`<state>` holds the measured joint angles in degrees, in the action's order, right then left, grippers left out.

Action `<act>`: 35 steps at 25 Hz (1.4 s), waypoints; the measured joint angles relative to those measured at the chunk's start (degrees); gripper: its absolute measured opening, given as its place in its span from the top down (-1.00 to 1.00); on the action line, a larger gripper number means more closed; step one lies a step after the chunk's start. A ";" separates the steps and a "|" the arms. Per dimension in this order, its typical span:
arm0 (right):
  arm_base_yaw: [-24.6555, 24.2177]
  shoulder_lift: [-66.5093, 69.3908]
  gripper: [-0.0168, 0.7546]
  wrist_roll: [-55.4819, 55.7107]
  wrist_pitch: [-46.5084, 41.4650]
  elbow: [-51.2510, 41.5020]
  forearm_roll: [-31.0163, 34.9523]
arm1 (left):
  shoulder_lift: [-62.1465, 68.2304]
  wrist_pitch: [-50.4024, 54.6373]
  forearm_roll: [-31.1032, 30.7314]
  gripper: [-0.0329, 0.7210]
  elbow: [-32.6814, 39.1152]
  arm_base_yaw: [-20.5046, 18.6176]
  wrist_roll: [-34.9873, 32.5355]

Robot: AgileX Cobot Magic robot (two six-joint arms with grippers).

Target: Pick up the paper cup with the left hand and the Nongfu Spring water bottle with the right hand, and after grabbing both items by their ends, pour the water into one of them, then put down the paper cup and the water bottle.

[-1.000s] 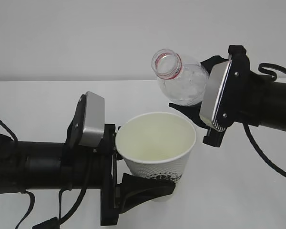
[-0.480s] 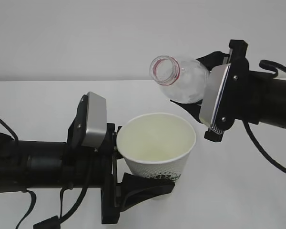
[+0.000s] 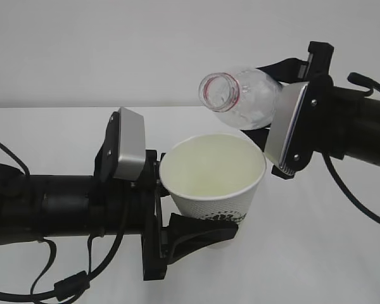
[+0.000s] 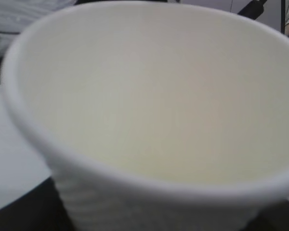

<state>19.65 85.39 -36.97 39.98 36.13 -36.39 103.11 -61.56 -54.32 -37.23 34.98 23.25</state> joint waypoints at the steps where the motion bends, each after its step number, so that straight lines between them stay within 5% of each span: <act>1: 0.08 0.00 -0.38 -0.78 0.23 0.00 0.54 | 0.00 0.00 0.00 -0.50 0.00 0.00 0.00; 35: 0.08 0.00 -0.38 -17.04 5.79 0.00 10.49 | 0.00 0.88 -0.39 -0.50 0.00 0.00 0.00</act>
<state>19.73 85.39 -54.00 45.77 36.13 -25.90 103.11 -60.67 -54.71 -37.23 34.98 23.25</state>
